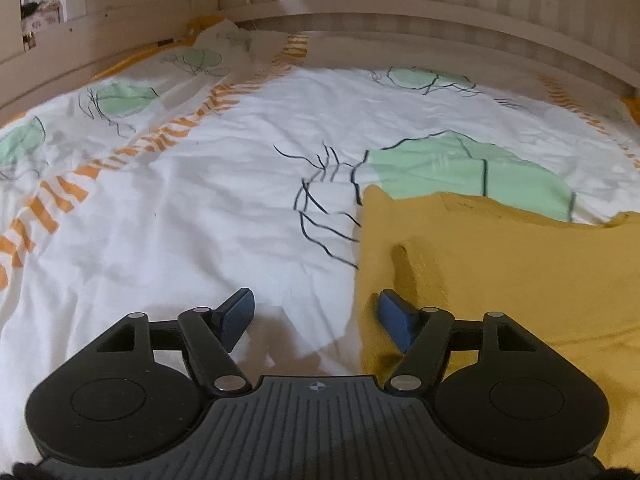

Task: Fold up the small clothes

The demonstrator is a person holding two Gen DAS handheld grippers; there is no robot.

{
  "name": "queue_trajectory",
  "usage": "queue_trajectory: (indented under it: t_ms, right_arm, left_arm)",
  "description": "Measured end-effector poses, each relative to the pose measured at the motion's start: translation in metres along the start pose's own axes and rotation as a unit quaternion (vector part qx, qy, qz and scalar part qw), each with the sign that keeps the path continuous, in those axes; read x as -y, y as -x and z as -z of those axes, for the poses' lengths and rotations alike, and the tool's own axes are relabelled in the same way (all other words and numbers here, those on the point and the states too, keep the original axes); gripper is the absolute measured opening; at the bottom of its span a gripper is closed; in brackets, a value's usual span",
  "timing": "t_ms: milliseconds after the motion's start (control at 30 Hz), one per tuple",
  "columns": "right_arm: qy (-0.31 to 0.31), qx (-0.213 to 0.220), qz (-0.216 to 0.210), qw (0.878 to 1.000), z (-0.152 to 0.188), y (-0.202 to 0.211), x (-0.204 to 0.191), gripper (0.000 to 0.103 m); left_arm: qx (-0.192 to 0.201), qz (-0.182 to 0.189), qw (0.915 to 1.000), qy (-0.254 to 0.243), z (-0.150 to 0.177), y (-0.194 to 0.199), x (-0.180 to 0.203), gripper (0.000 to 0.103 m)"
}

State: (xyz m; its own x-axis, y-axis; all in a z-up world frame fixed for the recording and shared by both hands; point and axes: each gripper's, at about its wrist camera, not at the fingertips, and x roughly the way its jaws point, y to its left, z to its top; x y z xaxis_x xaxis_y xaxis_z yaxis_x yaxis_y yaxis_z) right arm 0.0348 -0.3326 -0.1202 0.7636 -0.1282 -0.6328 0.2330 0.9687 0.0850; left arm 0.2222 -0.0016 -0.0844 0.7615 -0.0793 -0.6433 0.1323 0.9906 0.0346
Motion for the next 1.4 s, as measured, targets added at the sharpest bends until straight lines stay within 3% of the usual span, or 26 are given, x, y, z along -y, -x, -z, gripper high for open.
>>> queue_trajectory:
  t_ms: [100, 267, 400, 567, 733, 833, 933, 1133, 1400]
  right_arm:
    - [0.000, 0.000, 0.000, 1.000, 0.000, 0.000, 0.000, 0.103]
    - [0.001, 0.000, 0.001, 1.000, 0.000, 0.000, 0.000, 0.103]
    - [0.000, 0.001, 0.000, 1.000, -0.001, 0.000, 0.000, 0.103]
    - [-0.003, 0.001, -0.002, 1.000, -0.001, 0.001, 0.000, 0.103]
    - [-0.005, 0.001, -0.003, 1.000, -0.001, 0.001, -0.001, 0.103]
    - [-0.009, -0.003, -0.007, 1.000, -0.002, 0.002, 0.001, 0.103]
    - [0.000, -0.026, -0.021, 0.999, -0.007, 0.005, 0.005, 0.103]
    - [0.017, -0.082, -0.037, 0.996, -0.001, 0.044, 0.011, 0.102]
    - [-0.042, -0.180, -0.045, 0.982, 0.028, 0.097, 0.041, 0.102]
  left_arm:
    - [-0.021, 0.029, 0.9992, 0.017, 0.008, 0.007, -0.007, 0.068]
    - [-0.028, 0.039, 0.9986, 0.024, 0.019, 0.020, -0.010, 0.070]
    - [-0.054, 0.043, 0.9973, 0.024, 0.034, 0.029, -0.011, 0.077]
    - [-0.039, 0.072, 0.9964, 0.021, 0.053, 0.042, -0.018, 0.085]
    - [-0.022, 0.102, 0.9924, 0.065, 0.065, 0.053, -0.024, 0.090]
    - [-0.038, 0.111, 0.9924, 0.037, 0.062, 0.055, -0.019, 0.090]
    - [-0.071, 0.118, 0.9904, -0.012, 0.059, 0.062, -0.012, 0.090]
    - [-0.118, 0.145, 0.9809, -0.054, 0.078, 0.097, -0.011, 0.090]
    - [-0.164, 0.164, 0.9717, -0.048, 0.101, 0.129, -0.021, 0.090]
